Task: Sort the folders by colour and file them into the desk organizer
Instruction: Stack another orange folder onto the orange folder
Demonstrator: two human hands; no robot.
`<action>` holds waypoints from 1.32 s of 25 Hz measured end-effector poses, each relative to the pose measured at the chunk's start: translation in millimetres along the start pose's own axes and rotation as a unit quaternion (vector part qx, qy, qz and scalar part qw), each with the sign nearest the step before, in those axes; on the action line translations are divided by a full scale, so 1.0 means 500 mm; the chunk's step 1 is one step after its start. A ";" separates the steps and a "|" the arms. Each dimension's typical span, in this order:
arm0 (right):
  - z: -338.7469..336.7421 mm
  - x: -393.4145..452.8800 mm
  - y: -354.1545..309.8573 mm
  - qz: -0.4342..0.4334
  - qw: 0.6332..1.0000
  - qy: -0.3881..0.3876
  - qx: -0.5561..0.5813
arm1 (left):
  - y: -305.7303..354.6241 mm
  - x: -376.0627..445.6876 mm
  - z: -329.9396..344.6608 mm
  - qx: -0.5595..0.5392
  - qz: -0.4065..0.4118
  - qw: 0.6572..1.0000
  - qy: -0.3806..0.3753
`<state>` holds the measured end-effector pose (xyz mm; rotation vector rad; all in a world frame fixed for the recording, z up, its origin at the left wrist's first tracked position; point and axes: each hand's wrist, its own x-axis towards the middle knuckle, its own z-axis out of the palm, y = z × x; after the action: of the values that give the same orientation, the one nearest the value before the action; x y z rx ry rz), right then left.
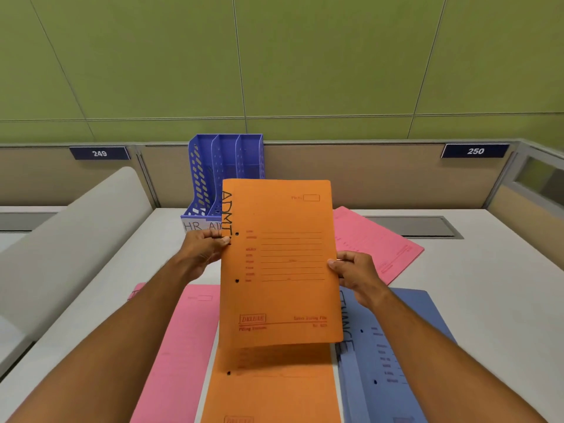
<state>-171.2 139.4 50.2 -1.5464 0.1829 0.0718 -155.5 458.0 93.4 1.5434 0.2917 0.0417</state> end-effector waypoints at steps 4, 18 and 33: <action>0.006 -0.023 0.027 0.046 0.998 0.027 -0.024 | -0.050 -0.017 -0.023 0.030 -0.048 0.997 0.044; 0.033 -0.084 0.124 0.202 0.955 0.063 -0.208 | -0.229 -0.084 -0.033 0.181 -0.104 0.972 0.112; 0.066 -0.122 0.123 0.282 0.931 -0.005 -0.233 | -0.249 -0.091 -0.042 0.151 -0.173 0.973 0.040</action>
<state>-238.6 177.9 -0.3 -1.9208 0.6378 0.6160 -223.4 465.0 -22.3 1.7734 0.6513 -0.2237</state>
